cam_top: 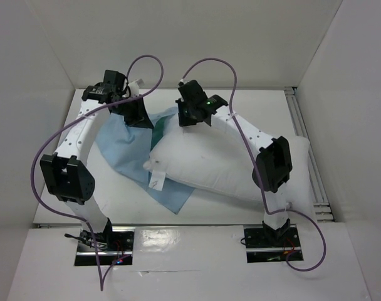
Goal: Put the pillow into the pillowcase
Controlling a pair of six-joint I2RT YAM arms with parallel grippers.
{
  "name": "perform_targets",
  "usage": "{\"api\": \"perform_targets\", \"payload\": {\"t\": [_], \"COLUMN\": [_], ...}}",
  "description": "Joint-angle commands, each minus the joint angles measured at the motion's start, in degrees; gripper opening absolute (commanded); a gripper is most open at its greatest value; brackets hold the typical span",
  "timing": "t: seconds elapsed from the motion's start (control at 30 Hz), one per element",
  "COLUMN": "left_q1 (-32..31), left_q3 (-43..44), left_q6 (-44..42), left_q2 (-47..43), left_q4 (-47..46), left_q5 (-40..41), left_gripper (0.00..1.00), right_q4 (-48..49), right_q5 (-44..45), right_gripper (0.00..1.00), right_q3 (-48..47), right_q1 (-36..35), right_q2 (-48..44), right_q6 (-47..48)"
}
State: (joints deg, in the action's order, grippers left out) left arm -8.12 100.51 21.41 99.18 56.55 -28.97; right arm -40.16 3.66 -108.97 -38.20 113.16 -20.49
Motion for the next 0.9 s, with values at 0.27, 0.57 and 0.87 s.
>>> {"api": "perform_targets", "payload": {"t": [0.27, 0.57, 0.87], "left_q1": [-0.05, 0.47, 1.62], "left_q3": [-3.74, -4.27, -3.74], "left_q6": [-3.39, -2.78, -2.78], "left_q2": [-13.39, -12.08, -11.02], "left_q4": [-1.72, -2.33, -1.80], "left_q5": [5.15, 1.02, 0.49], "left_gripper": [0.00, 0.00, 0.00], "right_q4": [17.82, 16.35, 14.40], "right_q5": [7.51, 2.92, 15.23], "right_gripper": [0.00, 0.74, 0.91], "right_q3": [9.29, 4.89, 19.65], "right_q1": [4.97, 0.15, -13.28], "right_q2": [-1.89, -3.37, -17.88], "right_q6": [-20.63, -8.09, 9.29]}}
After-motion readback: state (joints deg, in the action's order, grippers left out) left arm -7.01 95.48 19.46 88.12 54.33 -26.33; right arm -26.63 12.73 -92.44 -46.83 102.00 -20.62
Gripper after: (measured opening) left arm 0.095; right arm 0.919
